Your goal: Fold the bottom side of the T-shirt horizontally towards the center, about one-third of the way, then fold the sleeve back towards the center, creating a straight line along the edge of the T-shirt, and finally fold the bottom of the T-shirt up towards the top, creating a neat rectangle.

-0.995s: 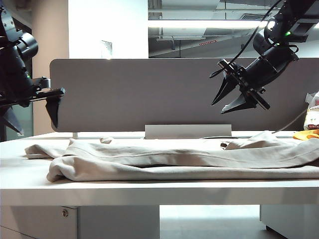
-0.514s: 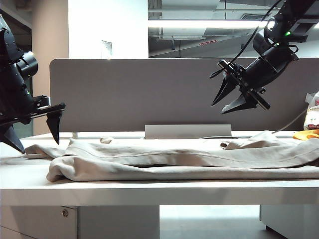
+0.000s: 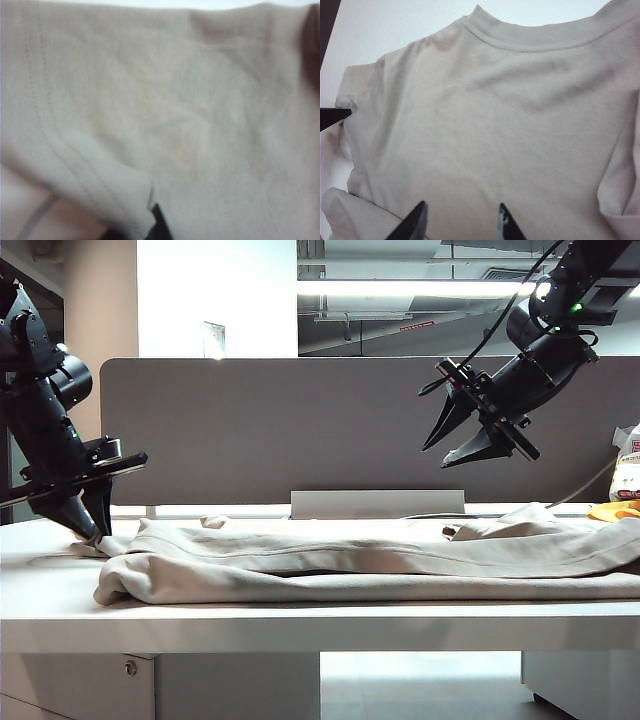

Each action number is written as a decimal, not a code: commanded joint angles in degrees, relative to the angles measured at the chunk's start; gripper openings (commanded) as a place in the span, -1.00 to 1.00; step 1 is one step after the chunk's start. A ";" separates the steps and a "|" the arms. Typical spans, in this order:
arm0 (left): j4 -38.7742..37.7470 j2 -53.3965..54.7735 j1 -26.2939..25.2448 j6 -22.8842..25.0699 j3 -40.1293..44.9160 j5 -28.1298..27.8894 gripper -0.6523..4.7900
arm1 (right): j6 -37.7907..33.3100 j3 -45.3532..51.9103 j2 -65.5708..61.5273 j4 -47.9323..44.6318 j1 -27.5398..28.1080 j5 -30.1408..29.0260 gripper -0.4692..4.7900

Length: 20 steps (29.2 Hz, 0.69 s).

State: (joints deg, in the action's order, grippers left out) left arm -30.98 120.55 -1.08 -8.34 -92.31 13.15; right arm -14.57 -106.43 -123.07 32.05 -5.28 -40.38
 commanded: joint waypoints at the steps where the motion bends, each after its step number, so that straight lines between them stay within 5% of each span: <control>1: -0.24 -0.20 0.13 0.94 -0.98 2.64 -0.76 | -0.02 -0.33 0.44 -0.28 -0.07 -0.74 -0.14; 7: -1.62 -0.22 2.95 1.86 -5.90 8.00 -0.78 | -0.02 -0.33 0.44 -0.09 -0.07 -0.83 -0.14; 20: -1.42 -0.20 17.44 5.33 -9.77 8.46 -0.78 | 0.02 -0.33 0.44 0.39 -0.07 -0.90 -0.14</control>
State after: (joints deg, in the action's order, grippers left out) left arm -33.26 120.55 15.84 -3.42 -101.97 21.02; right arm -14.55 -106.43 -123.07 32.51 -5.32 -40.77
